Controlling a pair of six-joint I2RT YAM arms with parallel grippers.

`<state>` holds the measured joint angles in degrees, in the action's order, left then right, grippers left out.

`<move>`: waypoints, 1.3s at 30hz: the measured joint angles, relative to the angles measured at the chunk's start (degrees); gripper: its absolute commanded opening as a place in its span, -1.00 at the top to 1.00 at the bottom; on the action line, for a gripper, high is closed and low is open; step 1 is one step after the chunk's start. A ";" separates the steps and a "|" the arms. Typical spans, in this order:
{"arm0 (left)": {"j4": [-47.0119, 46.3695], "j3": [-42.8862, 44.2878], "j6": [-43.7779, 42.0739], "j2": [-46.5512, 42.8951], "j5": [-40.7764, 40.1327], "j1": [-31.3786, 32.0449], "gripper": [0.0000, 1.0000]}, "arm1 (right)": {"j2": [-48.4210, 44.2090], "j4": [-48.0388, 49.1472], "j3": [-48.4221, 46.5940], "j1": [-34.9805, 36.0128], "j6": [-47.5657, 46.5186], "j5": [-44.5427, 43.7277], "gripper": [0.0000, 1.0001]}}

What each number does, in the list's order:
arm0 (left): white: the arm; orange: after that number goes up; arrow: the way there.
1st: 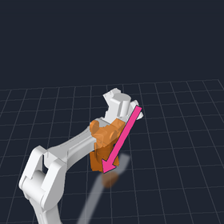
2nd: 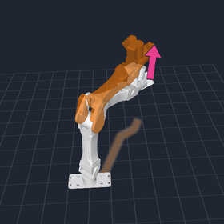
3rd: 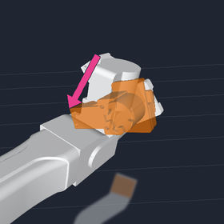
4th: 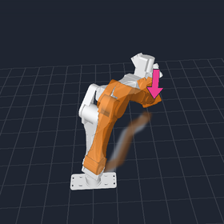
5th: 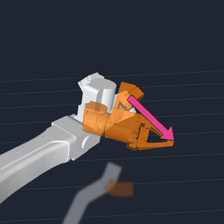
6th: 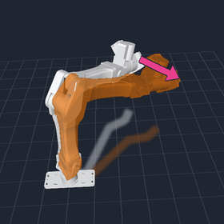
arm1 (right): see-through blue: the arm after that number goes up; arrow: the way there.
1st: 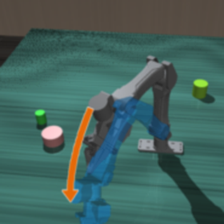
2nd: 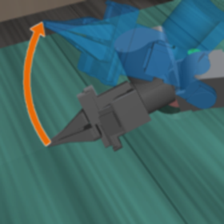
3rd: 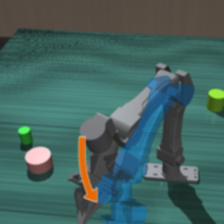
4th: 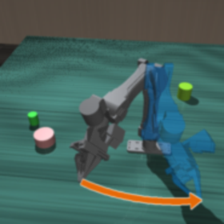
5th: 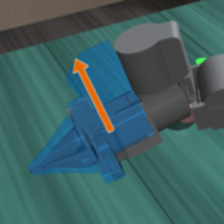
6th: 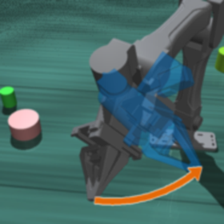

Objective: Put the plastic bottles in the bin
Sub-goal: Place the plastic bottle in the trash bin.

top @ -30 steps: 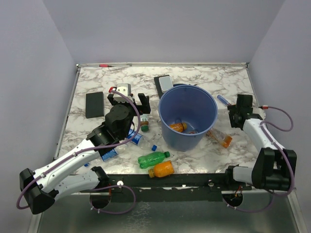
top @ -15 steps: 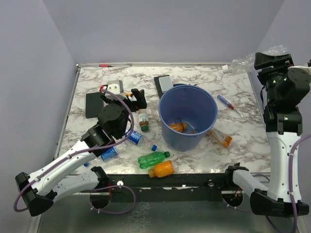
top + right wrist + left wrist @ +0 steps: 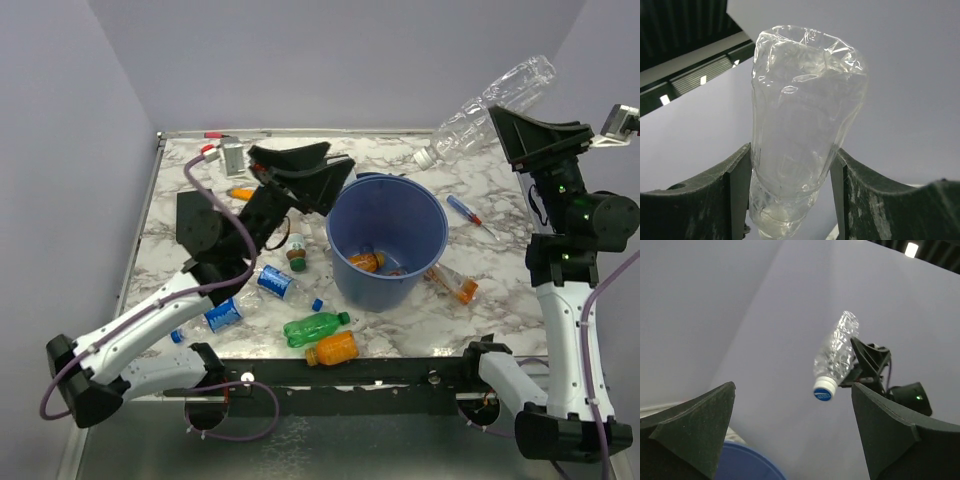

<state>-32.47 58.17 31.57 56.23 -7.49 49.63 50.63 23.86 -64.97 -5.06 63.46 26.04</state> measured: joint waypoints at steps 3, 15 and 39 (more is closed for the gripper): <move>-4.55 2.64 5.05 6.38 6.56 0.00 -0.98 | 2.38 6.08 -0.11 1.27 3.65 2.49 0.17; -15.02 11.19 19.76 19.98 22.18 1.51 -0.99 | 3.02 23.15 1.97 4.55 10.78 4.79 0.18; -17.55 15.13 22.77 25.64 30.18 4.50 0.27 | 2.99 22.62 2.47 7.65 9.29 5.16 0.24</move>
<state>-50.02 73.30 54.35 81.87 22.70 54.13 53.63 46.48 -62.50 2.59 72.75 31.20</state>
